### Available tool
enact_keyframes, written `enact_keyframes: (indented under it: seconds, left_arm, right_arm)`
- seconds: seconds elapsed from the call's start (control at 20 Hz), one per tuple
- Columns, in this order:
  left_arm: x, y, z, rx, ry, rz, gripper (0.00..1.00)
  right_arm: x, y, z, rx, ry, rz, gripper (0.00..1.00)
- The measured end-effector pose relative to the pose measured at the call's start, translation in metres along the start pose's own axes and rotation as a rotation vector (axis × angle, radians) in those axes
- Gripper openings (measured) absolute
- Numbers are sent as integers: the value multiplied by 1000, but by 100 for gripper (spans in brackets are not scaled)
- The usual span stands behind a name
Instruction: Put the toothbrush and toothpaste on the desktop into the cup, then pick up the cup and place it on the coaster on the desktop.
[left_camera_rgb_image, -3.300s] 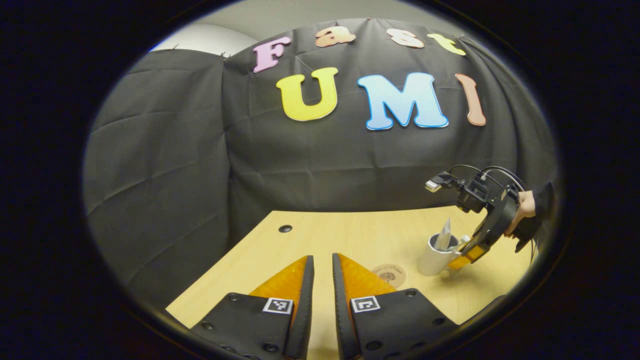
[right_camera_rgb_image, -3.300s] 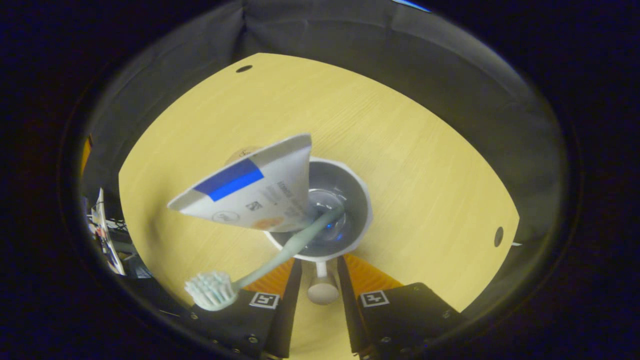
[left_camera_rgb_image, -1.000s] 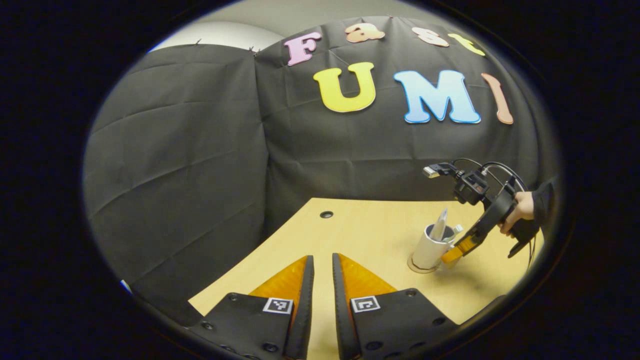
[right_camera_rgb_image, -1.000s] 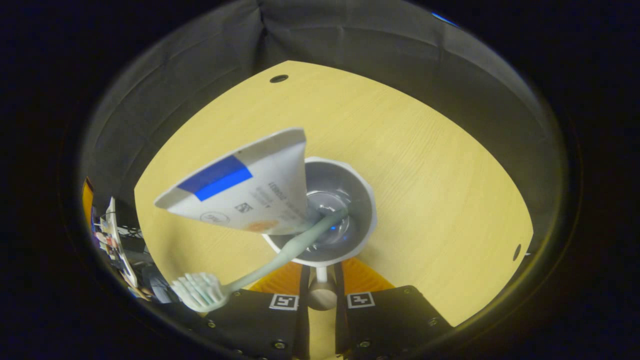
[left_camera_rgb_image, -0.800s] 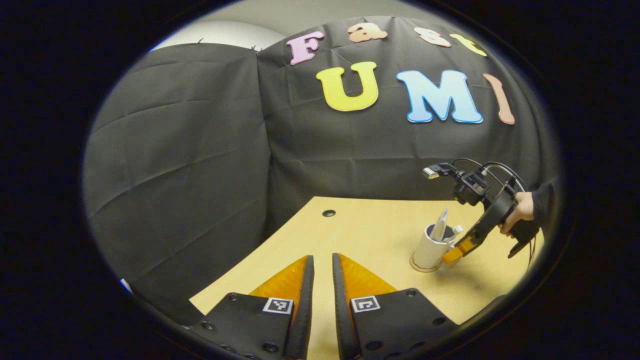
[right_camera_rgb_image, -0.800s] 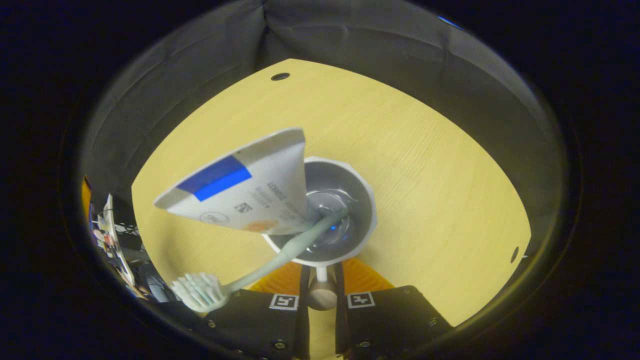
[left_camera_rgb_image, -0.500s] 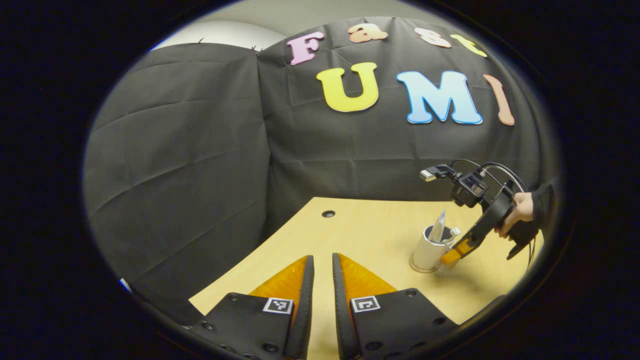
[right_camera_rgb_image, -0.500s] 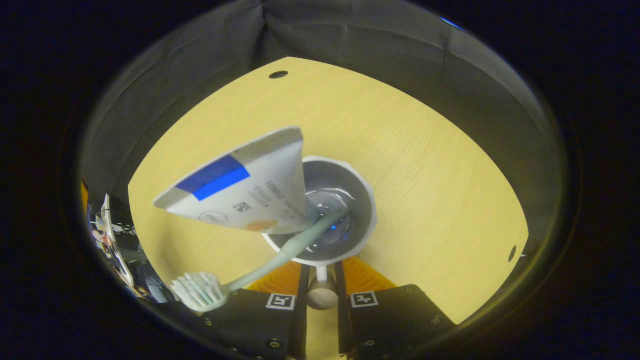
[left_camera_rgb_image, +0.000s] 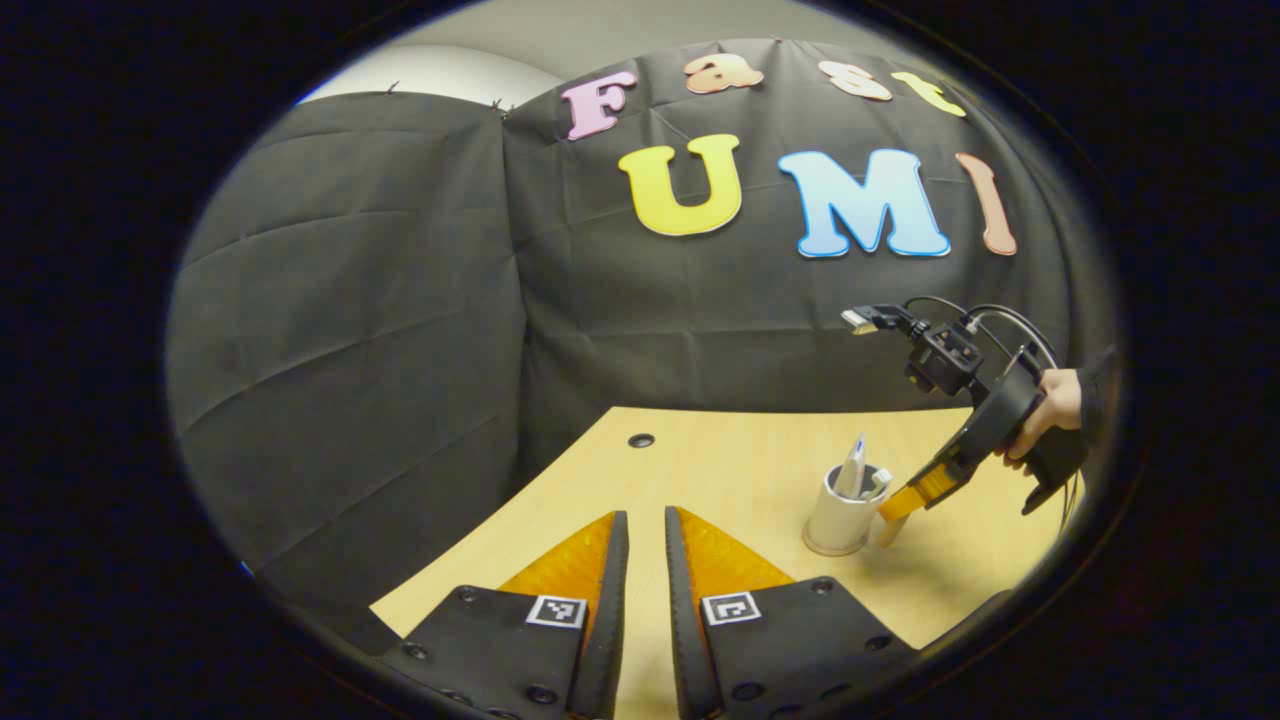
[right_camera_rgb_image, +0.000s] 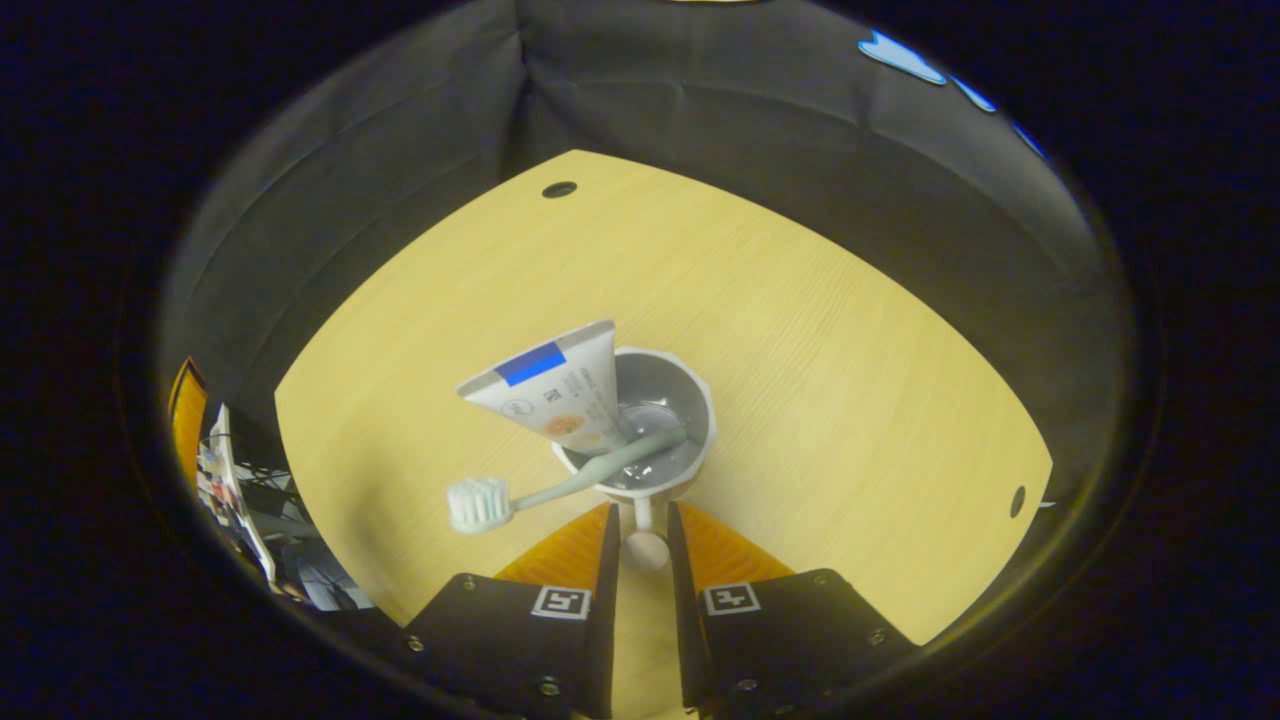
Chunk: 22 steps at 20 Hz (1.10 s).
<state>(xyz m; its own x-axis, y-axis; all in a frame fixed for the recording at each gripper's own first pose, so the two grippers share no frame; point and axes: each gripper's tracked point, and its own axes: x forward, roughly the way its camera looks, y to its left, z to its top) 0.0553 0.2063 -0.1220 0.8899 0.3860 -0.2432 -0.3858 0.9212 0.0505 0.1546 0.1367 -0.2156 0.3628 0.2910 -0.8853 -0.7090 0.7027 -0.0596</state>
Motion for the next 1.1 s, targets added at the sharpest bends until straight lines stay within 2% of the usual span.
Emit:
enact_keyframes:
  seconds: [0.2,0.25,0.35,0.5,0.55,0.6,0.8,0.95,1.0,1.05,1.1]
  left_arm:
    - [3,-25,16,20,-34,-65,28]
    - [3,-32,22,24,-45,-82,31]
    - [6,-46,37,34,-77,-117,28]
    - [7,-66,63,35,-127,-175,28]
    - [6,-74,73,33,-144,-194,28]
    - [5,-81,81,31,-158,-212,25]
    - [3,-106,114,22,-216,-277,28]
    - [-3,-121,134,22,-254,-322,28]
    - [-6,-126,141,23,-270,-334,27]
    - [-9,-129,147,26,-286,-344,27]
    - [-13,-133,154,30,-303,-355,34]
  right_arm:
    - [-34,-7,2,23,-67,-18,26]
    - [-44,-11,4,32,-88,-29,25]
    - [-65,-16,7,56,-140,-51,26]
    - [-98,-27,11,99,-242,-113,25]
    - [-109,-31,12,115,-277,-137,22]
    - [-120,-34,13,129,-315,-165,26]
    - [-159,-40,16,196,-469,-272,25]
    - [-192,-42,21,227,-570,-325,25]
    - [-200,-42,21,233,-607,-340,22]
    - [-210,-45,23,238,-641,-361,25]
    - [-221,-45,24,242,-674,-376,26]
